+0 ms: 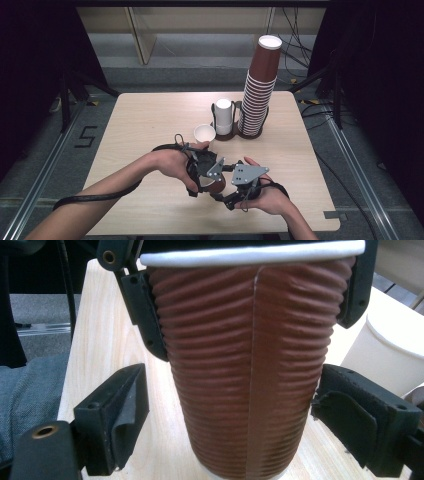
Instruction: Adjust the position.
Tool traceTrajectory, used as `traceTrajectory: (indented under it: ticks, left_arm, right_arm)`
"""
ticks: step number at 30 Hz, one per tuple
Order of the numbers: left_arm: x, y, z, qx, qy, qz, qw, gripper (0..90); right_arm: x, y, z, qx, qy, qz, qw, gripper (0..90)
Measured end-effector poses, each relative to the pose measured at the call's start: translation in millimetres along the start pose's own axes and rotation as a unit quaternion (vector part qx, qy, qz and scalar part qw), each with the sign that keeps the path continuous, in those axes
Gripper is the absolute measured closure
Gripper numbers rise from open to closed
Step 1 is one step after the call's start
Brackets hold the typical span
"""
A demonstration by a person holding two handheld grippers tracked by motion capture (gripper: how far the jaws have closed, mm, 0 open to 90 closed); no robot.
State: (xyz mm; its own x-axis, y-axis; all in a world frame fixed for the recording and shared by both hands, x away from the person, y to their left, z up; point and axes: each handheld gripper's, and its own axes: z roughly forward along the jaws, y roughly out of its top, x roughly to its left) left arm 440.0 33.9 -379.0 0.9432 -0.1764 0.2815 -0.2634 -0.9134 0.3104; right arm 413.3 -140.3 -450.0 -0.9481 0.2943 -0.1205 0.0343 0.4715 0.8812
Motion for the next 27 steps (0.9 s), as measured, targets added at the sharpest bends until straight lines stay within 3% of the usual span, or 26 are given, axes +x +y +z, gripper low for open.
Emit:
traceTrajectory:
  ticks: [1,3,5,7,9,10,12,18,23,25,26,27]
  left_arm:
    - [1.5,0.3,-1.1,0.011,0.000,0.012,0.9999,10.2]
    - [-0.5,0.3,0.6,0.001,-0.001,0.002,1.0000,10.2]
    - [0.7,1.3,-0.6,0.011,0.000,0.016,0.9998,10.2]
    - [-1.3,1.8,0.8,-0.001,-0.003,0.004,1.0000,10.2]
    - [-1.1,2.7,0.5,0.000,-0.004,0.008,1.0000,10.2]
    - [0.0,3.6,-0.6,0.009,-0.002,0.020,0.9998,10.2]
    - [-1.5,4.0,0.3,0.000,-0.004,0.010,0.9999,10.2]
    - [-1.7,4.2,-0.3,0.000,-0.004,0.012,0.9999,10.2]
    - [-1.4,4.2,-2.3,0.000,-0.003,0.014,0.9999,10.2]
    - [-0.3,4.9,-3.3,0.001,0.000,0.022,0.9998,10.2]
    - [-0.3,5.3,-3.2,-0.003,0.000,0.024,0.9997,10.2]
    - [-0.5,5.5,-3.1,-0.003,0.001,0.025,0.9997,10.2]
  right_arm:
    - [-0.8,0.6,0.6,-0.002,-0.003,-0.005,1.0000,14.8]
    - [-1.0,0.9,1.3,-0.002,-0.004,-0.007,1.0000,14.9]
    - [-1.1,0.9,2.0,0.000,-0.005,-0.007,1.0000,14.9]
    - [-1.9,0.5,2.7,0.002,-0.006,-0.012,0.9999,14.9]
    - [-1.3,-0.2,3.7,0.005,0.000,-0.002,1.0000,15.0]
    - [-1.8,-0.4,4.0,0.005,-0.001,-0.007,1.0000,15.1]
    - [-2.7,-0.6,4.1,0.006,-0.003,-0.009,0.9999,15.1]
    - [-2.5,-1.8,4.9,0.006,0.000,0.001,1.0000,15.2]
    - [-4.5,-2.5,4.4,0.008,-0.003,-0.010,0.9999,15.2]
    - [-4.1,-3.2,5.2,0.008,0.000,-0.001,1.0000,15.2]
    - [-5.4,-3.4,5.7,0.007,0.000,-0.011,0.9999,15.2]
    - [-4.1,-4.1,6.0,0.008,0.002,0.005,1.0000,15.2]
